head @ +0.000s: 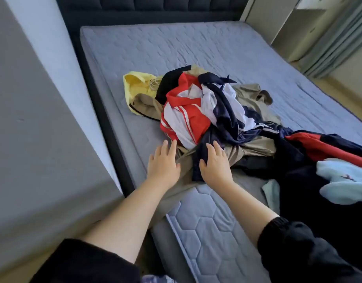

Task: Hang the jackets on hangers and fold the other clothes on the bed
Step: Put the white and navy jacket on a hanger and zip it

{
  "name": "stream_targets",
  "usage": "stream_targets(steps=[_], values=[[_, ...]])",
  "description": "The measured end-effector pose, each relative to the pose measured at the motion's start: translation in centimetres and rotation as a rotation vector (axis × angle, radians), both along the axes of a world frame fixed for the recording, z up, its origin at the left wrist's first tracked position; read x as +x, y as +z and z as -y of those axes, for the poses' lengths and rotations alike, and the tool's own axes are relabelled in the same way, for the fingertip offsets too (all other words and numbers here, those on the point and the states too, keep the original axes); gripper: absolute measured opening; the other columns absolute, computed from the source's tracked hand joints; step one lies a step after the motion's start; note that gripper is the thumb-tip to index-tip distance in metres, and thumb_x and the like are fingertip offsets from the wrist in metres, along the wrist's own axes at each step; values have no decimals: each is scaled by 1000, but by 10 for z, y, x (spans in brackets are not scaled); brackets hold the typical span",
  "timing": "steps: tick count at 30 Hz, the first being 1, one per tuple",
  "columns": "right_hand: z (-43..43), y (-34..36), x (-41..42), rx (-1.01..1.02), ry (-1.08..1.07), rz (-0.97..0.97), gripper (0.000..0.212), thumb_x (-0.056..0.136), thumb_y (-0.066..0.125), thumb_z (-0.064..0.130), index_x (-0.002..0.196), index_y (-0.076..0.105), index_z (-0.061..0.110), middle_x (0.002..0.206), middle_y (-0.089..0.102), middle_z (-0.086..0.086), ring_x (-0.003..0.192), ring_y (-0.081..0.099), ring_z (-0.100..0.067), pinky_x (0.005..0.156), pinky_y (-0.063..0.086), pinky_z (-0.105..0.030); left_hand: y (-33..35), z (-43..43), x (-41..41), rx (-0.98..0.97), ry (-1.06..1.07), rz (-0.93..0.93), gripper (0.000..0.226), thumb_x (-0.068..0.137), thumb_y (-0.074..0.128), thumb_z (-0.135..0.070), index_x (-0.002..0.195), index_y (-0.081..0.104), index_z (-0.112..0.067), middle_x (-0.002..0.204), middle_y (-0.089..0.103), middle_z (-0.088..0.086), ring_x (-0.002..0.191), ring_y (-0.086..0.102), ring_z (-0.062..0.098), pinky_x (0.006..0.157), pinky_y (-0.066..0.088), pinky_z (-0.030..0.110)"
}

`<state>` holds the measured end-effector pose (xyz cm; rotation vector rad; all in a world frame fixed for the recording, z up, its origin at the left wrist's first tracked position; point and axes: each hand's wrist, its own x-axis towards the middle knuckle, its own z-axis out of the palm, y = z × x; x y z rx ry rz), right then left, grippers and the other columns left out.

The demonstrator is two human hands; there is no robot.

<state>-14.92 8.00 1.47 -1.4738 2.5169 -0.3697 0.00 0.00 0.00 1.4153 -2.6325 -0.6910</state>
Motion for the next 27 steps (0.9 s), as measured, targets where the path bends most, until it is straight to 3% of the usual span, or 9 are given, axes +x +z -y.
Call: stream_targets(steps=[5,10,12,15,19,21,24,26,27], values=[[-15,-84,-13,102,71,-10,67,94,48,29,151,17,15,159,11,-15,144,15,-30,116,18,-42,-77,-19,1,188,14,199,76,96,44,-37,152,-5,-22,156,18,10,141,22,31,110,28,47],[-29,-117,-22,149,184,31,71,94,47,32,153,10,19,160,9,-12,146,8,-28,118,15,-43,-103,-60,-10,270,169,120,74,94,50,-30,153,6,-20,147,36,11,132,37,31,102,37,43],[-39,-116,-28,151,233,77,72,93,48,29,153,10,18,160,8,-10,147,6,-28,118,14,-43,-101,-81,-18,239,306,116,60,93,51,-23,147,26,-17,138,47,10,124,47,31,95,42,40],[-55,-106,-42,119,285,172,74,92,49,28,153,10,17,160,8,-9,147,7,-27,119,15,-40,-91,-104,-35,161,507,121,24,92,46,-13,112,59,-15,118,60,9,110,57,31,84,46,36],[-77,-86,-67,51,306,214,71,93,50,24,152,13,11,159,11,-12,145,12,-28,117,17,-36,-63,-105,-49,-126,539,218,27,95,45,-16,111,67,-13,118,55,8,114,49,29,91,42,36],[-83,-74,-82,6,308,206,69,92,52,20,150,17,6,156,18,-13,142,18,-30,115,19,-36,-42,-96,-58,-148,577,226,26,97,45,-19,112,66,-12,116,59,9,110,53,30,87,44,36],[-82,-56,-100,-45,299,192,66,89,53,15,147,23,4,150,28,-14,136,27,-33,110,23,-36,-11,-79,-74,28,696,-53,22,96,47,-20,99,66,-11,106,65,12,102,60,34,77,44,34],[-76,-46,-109,-57,292,168,67,89,54,15,147,22,3,151,25,-16,138,24,-34,110,22,-37,10,-66,-82,101,812,-383,23,94,45,-14,91,67,-13,101,67,13,101,62,33,77,47,32],[-72,-41,-113,-62,292,152,69,89,54,17,148,21,4,153,22,-16,140,22,-33,112,21,-37,20,-58,-85,123,868,-575,25,94,43,-11,97,68,-14,107,67,12,105,62,32,82,48,32]])
